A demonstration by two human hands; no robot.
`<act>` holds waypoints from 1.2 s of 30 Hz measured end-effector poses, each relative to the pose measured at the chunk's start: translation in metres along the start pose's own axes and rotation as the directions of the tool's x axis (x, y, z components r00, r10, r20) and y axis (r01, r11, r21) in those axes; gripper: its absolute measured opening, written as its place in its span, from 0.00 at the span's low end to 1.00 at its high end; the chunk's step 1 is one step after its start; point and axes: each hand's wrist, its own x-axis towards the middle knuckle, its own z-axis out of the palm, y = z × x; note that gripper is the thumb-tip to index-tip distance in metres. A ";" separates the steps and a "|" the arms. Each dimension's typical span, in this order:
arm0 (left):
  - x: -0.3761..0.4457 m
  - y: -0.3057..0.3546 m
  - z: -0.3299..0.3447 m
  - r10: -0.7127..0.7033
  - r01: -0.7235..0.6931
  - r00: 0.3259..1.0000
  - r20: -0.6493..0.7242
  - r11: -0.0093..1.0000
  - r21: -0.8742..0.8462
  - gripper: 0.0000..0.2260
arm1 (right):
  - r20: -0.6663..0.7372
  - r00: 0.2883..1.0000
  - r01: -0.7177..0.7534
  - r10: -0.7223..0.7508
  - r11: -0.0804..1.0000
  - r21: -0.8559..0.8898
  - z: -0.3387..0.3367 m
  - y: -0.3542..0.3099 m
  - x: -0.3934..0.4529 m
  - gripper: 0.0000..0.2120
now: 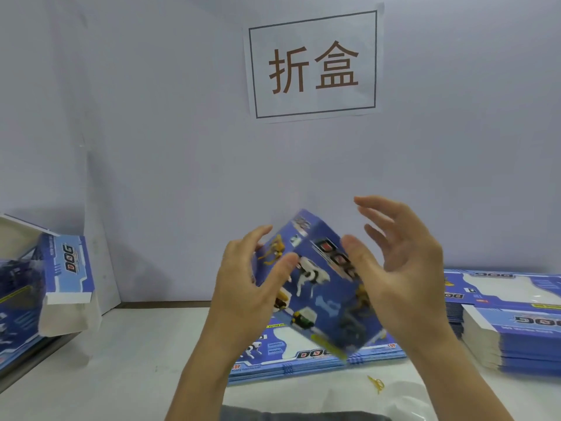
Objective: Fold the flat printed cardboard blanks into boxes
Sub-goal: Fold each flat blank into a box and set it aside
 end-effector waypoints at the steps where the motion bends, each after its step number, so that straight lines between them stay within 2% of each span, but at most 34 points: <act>1: 0.000 -0.005 0.004 -0.033 0.030 0.998 -0.056 0.997 -0.064 0.23 | -0.074 0.997 0.014 -0.014 1.000 -0.008 0.002 0.002 -0.001 0.17; 3: 0.000 -0.014 0.012 -0.150 0.112 0.974 -0.168 0.970 -0.216 0.19 | -0.169 0.985 0.015 -0.029 0.997 -0.082 0.003 0.005 -0.001 0.12; 5: 0.000 -0.024 0.019 -0.317 0.218 0.921 -0.227 0.901 -0.374 0.17 | -0.160 0.987 -0.044 0.018 0.986 -0.159 0.001 0.010 -0.001 0.12; 7: 0.000 -0.032 0.024 -0.481 0.315 0.850 -0.215 0.790 -0.526 0.15 | -0.098 0.980 -0.192 0.176 0.962 -0.194 0.001 0.016 -0.003 0.14; 10: -0.002 -0.042 0.030 -0.607 0.384 0.769 -0.201 0.690 -0.614 0.15 | -0.076 0.890 -0.454 0.449 0.888 -0.070 0.006 0.025 -0.010 0.06; 11: -0.002 -0.043 0.032 -0.621 0.389 0.760 -0.190 0.669 -0.633 0.17 | -0.074 0.844 -0.534 0.532 0.845 -0.018 0.007 0.027 -0.012 0.09; 12: -0.003 -0.044 0.035 -0.629 0.394 0.758 -0.170 0.650 -0.649 0.19 | -0.057 0.799 -0.599 0.599 0.800 0.015 0.009 0.030 -0.014 0.19; 14: -0.005 -0.044 0.042 -0.623 0.411 0.776 -0.101 0.620 -0.669 0.19 | -0.009 0.744 -0.667 0.668 0.744 0.044 0.011 0.034 -0.015 0.43; 16: -0.008 -0.043 0.050 -0.603 0.458 0.798 -0.005 0.611 -0.646 0.18 | 0.015 0.755 -0.652 0.656 0.747 0.129 0.011 0.036 -0.017 0.53; 18: -0.011 -0.042 0.054 -0.606 0.539 0.787 0.114 0.587 -0.604 0.18 | -0.040 0.786 -0.583 0.617 0.762 0.282 0.007 0.040 -0.017 0.53; 20: -0.012 -0.040 0.052 -0.617 0.601 0.768 0.174 0.600 -0.528 0.19 | -0.110 0.803 -0.520 0.586 0.779 0.351 0.000 0.046 -0.015 0.49; 21: -0.012 -0.040 0.050 -0.607 0.597 0.778 0.160 0.635 -0.490 0.20 | -0.122 0.809 -0.510 0.575 0.789 0.342 -0.004 0.047 -0.014 0.47; 23: -0.010 -0.040 0.042 -0.573 0.529 0.819 0.044 0.722 -0.446 0.17 | -0.090 0.827 -0.518 0.555 0.813 0.265 -0.012 0.049 -0.013 0.44; 25: -0.007 -0.038 0.030 -0.483 0.413 0.873 -0.061 0.801 -0.433 0.15 | 0.038 0.848 -0.528 0.529 0.834 0.162 -0.020 0.052 -0.014 0.45; 27: -0.005 -0.037 0.020 -0.359 0.297 0.930 -0.084 0.864 -0.407 0.23 | 0.235 0.834 -0.526 0.499 0.848 0.067 -0.026 0.052 -0.015 0.46; 29: -0.003 -0.034 0.014 -0.275 0.228 0.961 -0.026 0.844 -0.485 0.25 | 0.408 0.776 -0.529 0.481 0.849 0.006 -0.026 0.054 -0.018 0.46; 31: -0.003 -0.030 0.010 -0.240 0.221 0.970 0.039 0.805 -0.550 0.21 | 0.501 0.728 -0.544 0.469 0.839 0.004 -0.023 0.056 -0.021 0.44; 33: -0.005 -0.026 0.012 -0.247 0.236 0.967 0.055 0.803 -0.548 0.19 | 0.485 0.754 -0.540 0.443 0.838 0.075 -0.015 0.058 -0.025 0.40; 36: -0.011 -0.024 0.027 -0.265 0.249 0.963 0.035 0.842 -0.478 0.22 | 0.323 0.853 -0.489 0.409 0.843 0.223 0.001 0.059 -0.030 0.30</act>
